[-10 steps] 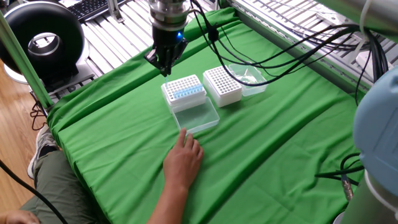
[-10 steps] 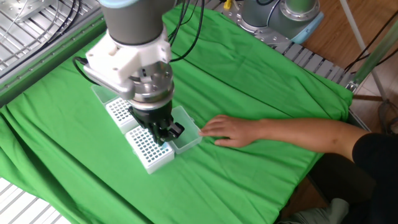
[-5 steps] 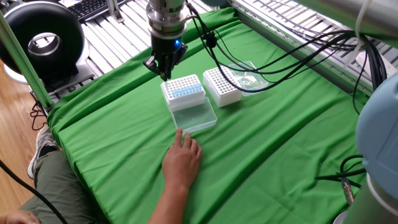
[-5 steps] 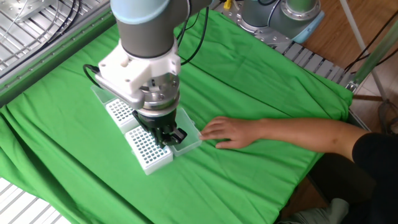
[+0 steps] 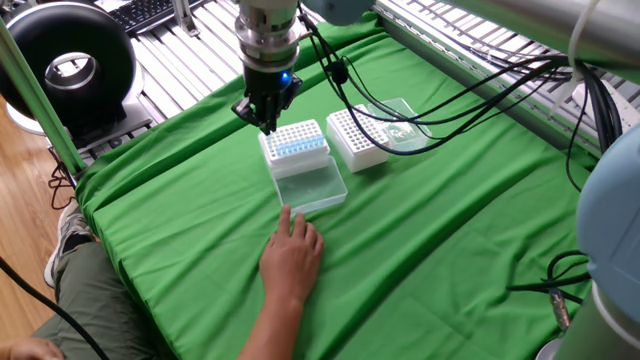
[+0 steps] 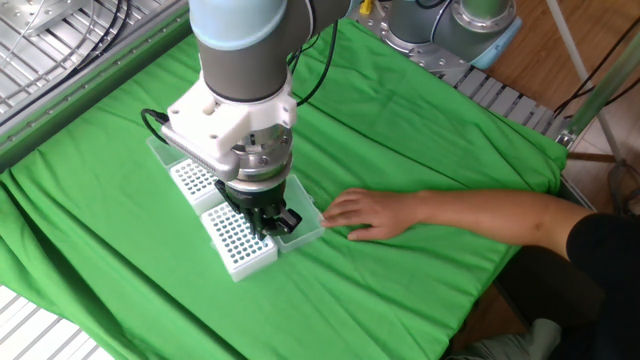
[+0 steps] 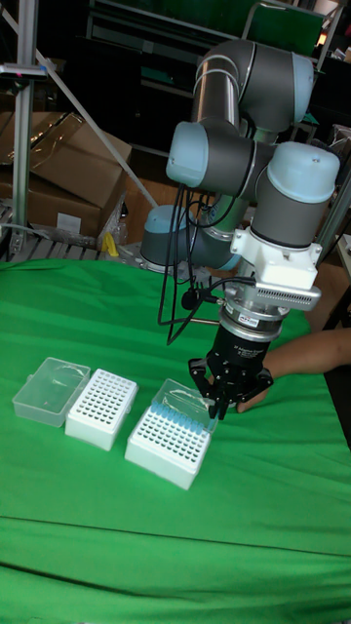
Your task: Insert a medium pipette tip into the holder for medium pipette tips
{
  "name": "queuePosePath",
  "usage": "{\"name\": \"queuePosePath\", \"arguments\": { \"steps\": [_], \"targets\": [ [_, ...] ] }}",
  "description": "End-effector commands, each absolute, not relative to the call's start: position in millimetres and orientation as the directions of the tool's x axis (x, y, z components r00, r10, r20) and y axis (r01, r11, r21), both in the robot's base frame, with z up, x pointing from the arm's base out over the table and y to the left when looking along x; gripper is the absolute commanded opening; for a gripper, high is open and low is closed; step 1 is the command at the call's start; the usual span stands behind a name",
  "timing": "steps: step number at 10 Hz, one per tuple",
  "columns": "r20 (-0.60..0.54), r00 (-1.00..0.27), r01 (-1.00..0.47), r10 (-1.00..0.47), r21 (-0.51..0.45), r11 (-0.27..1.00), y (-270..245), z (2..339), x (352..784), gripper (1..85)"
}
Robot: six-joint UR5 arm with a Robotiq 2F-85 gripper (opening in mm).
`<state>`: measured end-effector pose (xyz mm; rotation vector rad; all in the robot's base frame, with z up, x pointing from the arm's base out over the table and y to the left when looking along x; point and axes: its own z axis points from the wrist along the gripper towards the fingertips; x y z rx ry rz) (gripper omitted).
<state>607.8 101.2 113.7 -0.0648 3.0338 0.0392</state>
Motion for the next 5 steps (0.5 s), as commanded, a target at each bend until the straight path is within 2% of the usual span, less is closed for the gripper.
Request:
{"name": "queuePosePath", "arguments": {
  "steps": [1, 5],
  "targets": [
    [-0.112, -0.993, -0.041, -0.038, 0.027, 0.999, 102.4, 108.3, 606.8, 1.0],
    [-0.123, -0.991, -0.049, -0.046, 0.024, 0.999, 101.4, 101.0, 609.5, 1.0]
  ]
}}
